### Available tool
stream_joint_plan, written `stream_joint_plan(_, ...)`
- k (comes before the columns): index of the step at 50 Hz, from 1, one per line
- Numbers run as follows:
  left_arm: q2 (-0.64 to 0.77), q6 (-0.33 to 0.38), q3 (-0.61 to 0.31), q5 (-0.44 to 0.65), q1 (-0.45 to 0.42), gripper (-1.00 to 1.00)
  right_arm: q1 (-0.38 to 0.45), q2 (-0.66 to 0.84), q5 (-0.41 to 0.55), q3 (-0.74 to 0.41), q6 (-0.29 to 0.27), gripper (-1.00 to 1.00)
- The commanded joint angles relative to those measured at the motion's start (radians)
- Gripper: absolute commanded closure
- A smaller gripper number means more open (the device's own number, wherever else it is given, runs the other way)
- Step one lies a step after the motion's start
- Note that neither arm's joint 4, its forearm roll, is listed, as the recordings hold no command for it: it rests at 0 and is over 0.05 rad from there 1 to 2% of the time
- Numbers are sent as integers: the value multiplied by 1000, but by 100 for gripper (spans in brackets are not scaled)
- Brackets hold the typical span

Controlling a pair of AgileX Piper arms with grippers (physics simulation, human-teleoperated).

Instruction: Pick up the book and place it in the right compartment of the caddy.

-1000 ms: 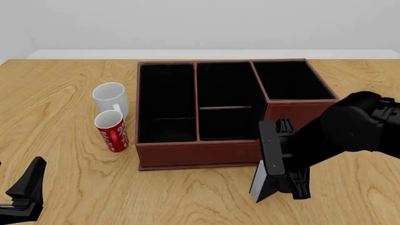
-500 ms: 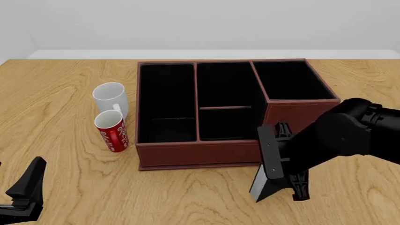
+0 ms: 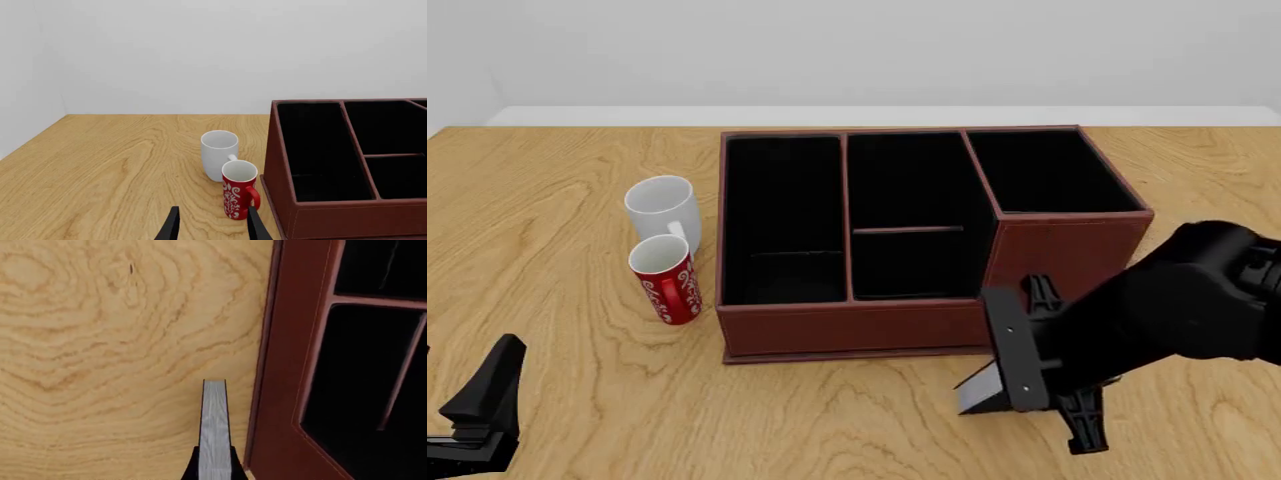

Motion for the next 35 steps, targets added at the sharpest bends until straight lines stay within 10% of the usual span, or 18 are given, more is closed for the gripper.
stream_joint_plan(1, 0, 0, 0, 0, 0, -100, 20, -65, 69, -5, 35, 100)
stream_joint_plan(18, 0, 0, 0, 0, 0, -100, -6, -194, 225, -53, 41, 100)
stream_joint_plan(35, 0, 0, 0, 0, 0, -100, 54, -258, 297, -204, 232, 100)
